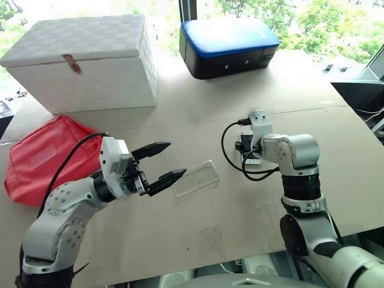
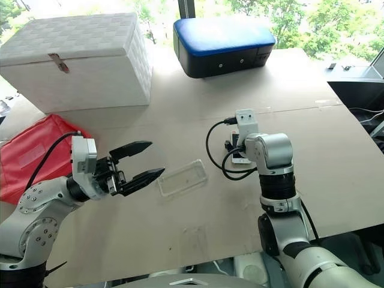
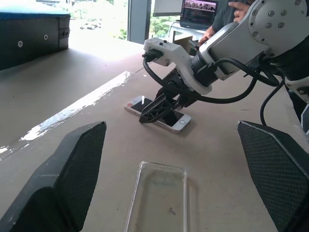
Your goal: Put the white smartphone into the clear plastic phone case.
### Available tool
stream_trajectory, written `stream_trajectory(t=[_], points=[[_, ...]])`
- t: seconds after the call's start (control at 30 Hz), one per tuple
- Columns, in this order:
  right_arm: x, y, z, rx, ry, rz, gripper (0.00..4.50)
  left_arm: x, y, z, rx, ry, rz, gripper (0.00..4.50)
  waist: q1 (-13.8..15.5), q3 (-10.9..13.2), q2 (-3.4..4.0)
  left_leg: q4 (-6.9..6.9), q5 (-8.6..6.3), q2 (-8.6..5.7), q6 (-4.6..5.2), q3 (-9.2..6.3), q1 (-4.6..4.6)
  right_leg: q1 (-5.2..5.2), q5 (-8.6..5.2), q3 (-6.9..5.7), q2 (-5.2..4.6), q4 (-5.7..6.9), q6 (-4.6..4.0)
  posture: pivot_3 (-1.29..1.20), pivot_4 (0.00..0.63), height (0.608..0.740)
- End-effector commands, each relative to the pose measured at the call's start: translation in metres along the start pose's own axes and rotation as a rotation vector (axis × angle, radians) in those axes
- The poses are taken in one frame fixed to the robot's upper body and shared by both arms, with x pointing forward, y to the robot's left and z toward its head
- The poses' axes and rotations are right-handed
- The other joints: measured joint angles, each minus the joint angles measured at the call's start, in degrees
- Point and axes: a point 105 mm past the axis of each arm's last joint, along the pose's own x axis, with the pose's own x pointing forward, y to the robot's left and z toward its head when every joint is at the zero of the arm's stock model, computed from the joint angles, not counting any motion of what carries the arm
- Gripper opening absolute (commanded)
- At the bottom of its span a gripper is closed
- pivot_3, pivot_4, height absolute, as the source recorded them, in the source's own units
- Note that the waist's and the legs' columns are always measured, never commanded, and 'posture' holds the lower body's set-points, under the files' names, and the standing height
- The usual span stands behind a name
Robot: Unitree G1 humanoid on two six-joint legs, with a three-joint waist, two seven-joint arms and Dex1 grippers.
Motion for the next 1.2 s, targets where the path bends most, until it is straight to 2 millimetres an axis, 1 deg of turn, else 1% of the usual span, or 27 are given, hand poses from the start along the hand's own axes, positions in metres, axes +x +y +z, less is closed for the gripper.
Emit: stream_trajectory(t=[0.03,0.07,0.17,0.2,0.23,0.3,0.4,0.5,0.53,0.6,0.63,0.7,0.77,0.83,0.9,0.97,1.0,1.03,1.07,1.17,1.2], points=[[0.006,0.009,-0.046,0.016,0.193,0.103,4.5,-0.003,-0.007,0.016,0.055,-0.038,0.015,4.41,0.3,0.0,0.01,0.0,0.0,0.0,0.0,0.0,0.0,0.0,0.0,0.0,0.0,0.0,0.0,0.0,0.15,0.74],[0.005,0.006,-0.048,0.009,0.196,0.108,4.5,-0.003,-0.007,0.017,0.054,-0.041,0.018,4.41,0.4,0.0,0.01,0.0,-0.03,0.0,-0.04,-0.03,-0.01,0.0,-0.02,-0.06,0.0,0.0,-0.03,0.0,0.15,0.74],[0.004,-0.001,-0.055,0.014,0.205,0.134,3.72,-0.002,-0.008,0.017,0.063,-0.04,0.025,4.5,1.2,0.0,0.0,0.0,-0.06,0.0,-0.1,-0.06,-0.02,0.03,-0.06,-0.14,-0.01,-0.03,-0.06,0.0,0.15,0.74],[0.003,-0.001,-0.056,0.016,0.201,0.147,3.27,-0.002,-0.009,0.018,0.067,-0.041,0.023,4.5,1.3,0.0,0.01,0.0,-0.07,0.0,-0.1,-0.07,-0.02,0.04,-0.07,-0.17,0.0,-0.04,-0.07,0.0,0.15,0.74],[0.002,-0.001,-0.056,0.017,0.196,0.161,2.96,-0.002,-0.01,0.019,0.066,-0.043,0.022,4.5,1.3,0.0,0.01,0.0,-0.07,0.0,-0.11,-0.13,0.0,0.1,-0.07,-0.23,0.0,-0.06,-0.07,0.0,0.15,0.74],[0.002,-0.003,-0.054,0.001,0.182,0.181,2.91,-0.003,-0.008,0.019,0.064,-0.044,0.029,4.5,1.4,0.0,0.02,0.0,-0.07,0.0,-0.11,-0.18,0.02,0.13,-0.1,-0.28,0.01,-0.06,-0.1,0.0,0.15,0.74],[0.003,-0.012,-0.051,-0.05,0.141,0.183,2.89,-0.003,-0.007,0.02,0.068,-0.044,0.049,4.5,1.3,0.0,0.03,0.03,-0.07,0.01,-0.1,-0.19,0.04,0.16,-0.13,-0.31,0.0,-0.06,-0.09,0.0,0.15,0.74],[-0.003,-0.025,-0.039,-0.174,0.021,0.267,2.89,-0.005,-0.01,0.019,0.062,-0.039,0.057,4.5,1.4,0.0,0.02,0.07,-0.07,0.01,-0.11,-0.19,0.07,0.24,-0.23,-0.32,-0.01,-0.08,0.09,0.0,0.15,0.74],[-0.007,-0.029,-0.035,-0.243,-0.012,0.293,2.89,-0.006,-0.011,0.018,0.061,-0.035,0.06,4.5,1.3,0.0,0.01,0.1,-0.07,0.01,-0.11,-0.18,0.07,0.25,-0.24,-0.31,-0.03,-0.09,0.1,0.0,0.15,0.74],[-0.019,-0.029,-0.023,-0.333,-0.103,0.419,2.88,-0.008,-0.01,0.019,0.062,-0.033,0.066,4.5,1.5,0.1,0.04,0.14,-0.07,-0.02,-0.11,-0.09,0.06,0.26,-0.25,-0.28,-0.12,-0.13,0.13,0.0,0.15,0.74],[-0.029,-0.029,-0.022,-0.416,-0.109,0.5,2.88,-0.008,-0.01,0.019,0.062,-0.033,0.067,4.5,1.6,0.2,0.12,0.19,-0.07,-0.04,-0.1,-0.08,0.04,0.26,-0.25,-0.29,-0.17,-0.14,0.15,0.0,0.15,0.74],[-0.046,-0.032,-0.03,-0.62,-0.096,0.638,2.8,-0.008,-0.011,0.019,0.066,-0.03,0.071,4.5,1.7,0.5,0.36,0.21,-0.07,-0.05,-0.1,-0.07,-0.01,0.24,-0.26,-0.3,-0.16,-0.14,0.17,0.0,0.15,0.74],[-0.055,-0.038,-0.047,-0.844,-0.029,0.731,2.8,-0.009,-0.012,0.018,0.068,-0.029,0.073,4.5,1.8,0.7,0.49,0.19,-0.07,-0.04,-0.1,-0.09,-0.04,0.23,-0.28,-0.35,-0.13,-0.15,0.19,0.0,0.15,0.74],[-0.054,-0.046,-0.061,-1.047,0.019,0.759,2.8,-0.009,-0.014,0.018,0.067,-0.028,0.072,4.5,1.7,0.8,0.48,0.14,-0.07,-0.03,-0.1,-0.09,-0.05,0.2,-0.32,-0.36,-0.09,-0.17,0.24,0.0,0.15,0.74],[-0.046,-0.05,-0.068,-1.135,0.056,0.767,2.8,-0.009,-0.014,0.017,0.069,-0.023,0.067,4.5,1.5,0.8,0.46,0.13,-0.08,0.02,-0.12,-0.05,-0.04,0.19,-0.33,-0.32,-0.01,-0.18,0.24,0.0,0.15,0.74],[-0.034,-0.048,-0.067,-1.11,0.07,0.756,2.8,-0.009,-0.018,0.014,0.071,-0.013,0.051,4.5,1.3,0.7,0.32,0.13,-0.09,0.06,-0.14,0.0,0.0,0.19,-0.32,-0.25,0.03,-0.18,0.24,0.0,0.15,0.74],[-0.033,-0.048,-0.067,-1.099,0.078,0.764,3.85,-0.009,-0.019,0.013,0.07,-0.007,0.047,4.5,1.3,0.7,0.2,0.13,-0.09,0.08,-0.14,0.0,0.07,0.24,-0.32,-0.24,0.07,-0.17,0.23,0.0,0.15,0.74],[-0.034,-0.048,-0.067,-1.096,0.078,0.771,4.2,-0.01,-0.019,0.012,0.069,-0.001,0.043,4.5,1.4,0.7,0.13,0.14,-0.09,0.11,-0.14,-0.02,0.08,0.24,-0.31,-0.24,0.09,-0.17,0.22,0.0,0.15,0.74],[-0.036,-0.05,-0.067,-1.094,0.073,0.765,4.42,-0.011,-0.019,0.011,0.069,0.006,0.042,4.5,1.6,0.7,0.12,0.16,-0.09,0.12,-0.15,-0.05,0.07,0.24,-0.31,-0.27,0.09,-0.17,0.21,0.0,0.15,0.74],[-0.041,-0.059,-0.064,-1.09,0.065,0.708,4.42,-0.014,-0.017,0.008,0.068,0.018,0.039,4.5,2.4,0.6,0.11,0.21,-0.1,0.13,-0.16,-0.06,0.07,0.25,-0.29,-0.31,-0.03,-0.14,0.16,0.0,0.15,0.74],[-0.046,-0.065,-0.066,-1.094,0.074,0.694,4.42,-0.015,-0.017,0.006,0.067,0.025,0.034,4.5,2.7,0.6,0.11,0.21,-0.1,0.12,-0.16,-0.06,0.07,0.26,-0.28,-0.31,-0.11,-0.14,0.16,0.0,0.15,0.74]])
